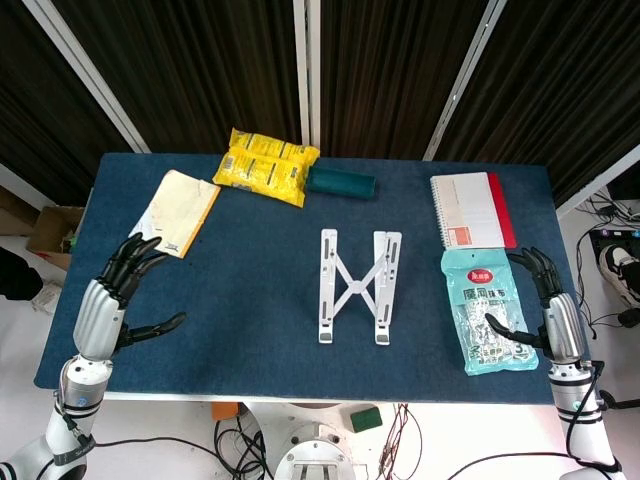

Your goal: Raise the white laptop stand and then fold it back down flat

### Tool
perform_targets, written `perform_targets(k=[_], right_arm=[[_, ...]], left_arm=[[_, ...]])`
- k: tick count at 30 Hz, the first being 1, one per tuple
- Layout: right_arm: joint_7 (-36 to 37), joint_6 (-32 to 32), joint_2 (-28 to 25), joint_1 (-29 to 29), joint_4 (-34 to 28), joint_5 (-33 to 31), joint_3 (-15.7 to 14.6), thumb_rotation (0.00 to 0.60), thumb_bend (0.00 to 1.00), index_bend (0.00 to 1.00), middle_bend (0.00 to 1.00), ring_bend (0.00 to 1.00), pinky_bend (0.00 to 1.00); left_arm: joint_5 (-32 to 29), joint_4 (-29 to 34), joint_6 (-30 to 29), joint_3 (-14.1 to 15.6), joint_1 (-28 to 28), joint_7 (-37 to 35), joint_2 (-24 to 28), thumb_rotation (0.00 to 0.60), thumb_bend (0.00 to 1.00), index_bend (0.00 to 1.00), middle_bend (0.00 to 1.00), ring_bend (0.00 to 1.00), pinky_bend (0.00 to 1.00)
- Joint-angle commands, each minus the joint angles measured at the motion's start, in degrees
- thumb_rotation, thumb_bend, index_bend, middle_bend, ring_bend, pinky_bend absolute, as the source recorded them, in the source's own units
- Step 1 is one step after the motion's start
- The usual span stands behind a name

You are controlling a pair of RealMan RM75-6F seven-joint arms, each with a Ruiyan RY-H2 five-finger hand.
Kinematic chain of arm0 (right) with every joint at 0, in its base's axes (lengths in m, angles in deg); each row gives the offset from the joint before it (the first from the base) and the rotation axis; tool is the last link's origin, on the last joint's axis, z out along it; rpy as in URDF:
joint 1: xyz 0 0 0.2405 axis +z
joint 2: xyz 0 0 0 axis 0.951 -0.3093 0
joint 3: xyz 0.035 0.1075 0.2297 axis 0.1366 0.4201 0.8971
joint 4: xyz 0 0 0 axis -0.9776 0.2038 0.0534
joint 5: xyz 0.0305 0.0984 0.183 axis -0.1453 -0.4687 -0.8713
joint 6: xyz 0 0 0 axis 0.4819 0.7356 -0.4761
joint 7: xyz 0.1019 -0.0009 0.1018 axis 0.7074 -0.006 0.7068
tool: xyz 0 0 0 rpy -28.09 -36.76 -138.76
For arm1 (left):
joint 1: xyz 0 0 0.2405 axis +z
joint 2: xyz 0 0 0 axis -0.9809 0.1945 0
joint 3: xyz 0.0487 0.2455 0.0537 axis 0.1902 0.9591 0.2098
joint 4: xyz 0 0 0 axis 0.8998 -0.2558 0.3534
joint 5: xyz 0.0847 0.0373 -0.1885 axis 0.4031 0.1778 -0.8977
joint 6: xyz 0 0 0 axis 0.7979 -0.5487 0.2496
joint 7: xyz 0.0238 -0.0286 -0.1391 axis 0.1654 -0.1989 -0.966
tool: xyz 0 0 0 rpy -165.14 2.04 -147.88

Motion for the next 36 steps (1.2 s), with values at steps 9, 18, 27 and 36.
perform_targets(k=[9, 18, 27, 36], right_arm=[[2.4, 12.4, -2.5, 4.1, -2.9, -0.9, -1.4, 0.600, 0.16, 0.01, 0.20, 0.00, 0.00], [18.6, 35.3, -3.9, 15.1, -3.1, -4.7, -0.6, 0.600, 0.13, 0.01, 0.16, 0.00, 0.00], [25.9, 45.9, -0.7, 22.8, 1.4, -6.0, 1.5, 0.600, 0.05, 0.01, 0.15, 0.00, 0.00], [29.6, 50.2, 4.4, 27.9, 3.8, -6.3, 3.2, 0.600, 0.00, 0.01, 0.14, 0.00, 0.00]], left_arm=[[-5.5, 0.9, 6.7, 2.5, 0.7, 1.7, 3.9, 0.600, 0.12, 0.19, 0.11, 0.05, 0.16], [-8.3, 0.0, 4.9, 3.5, 4.2, 3.7, 5.0, 0.600, 0.12, 0.19, 0.11, 0.05, 0.16], [-9.6, -0.2, 5.3, 4.2, 5.8, 3.0, 5.9, 0.600, 0.12, 0.19, 0.11, 0.05, 0.16], [-9.6, -0.7, 5.8, 4.3, 6.3, 2.5, 6.1, 0.600, 0.12, 0.19, 0.11, 0.05, 0.16]])
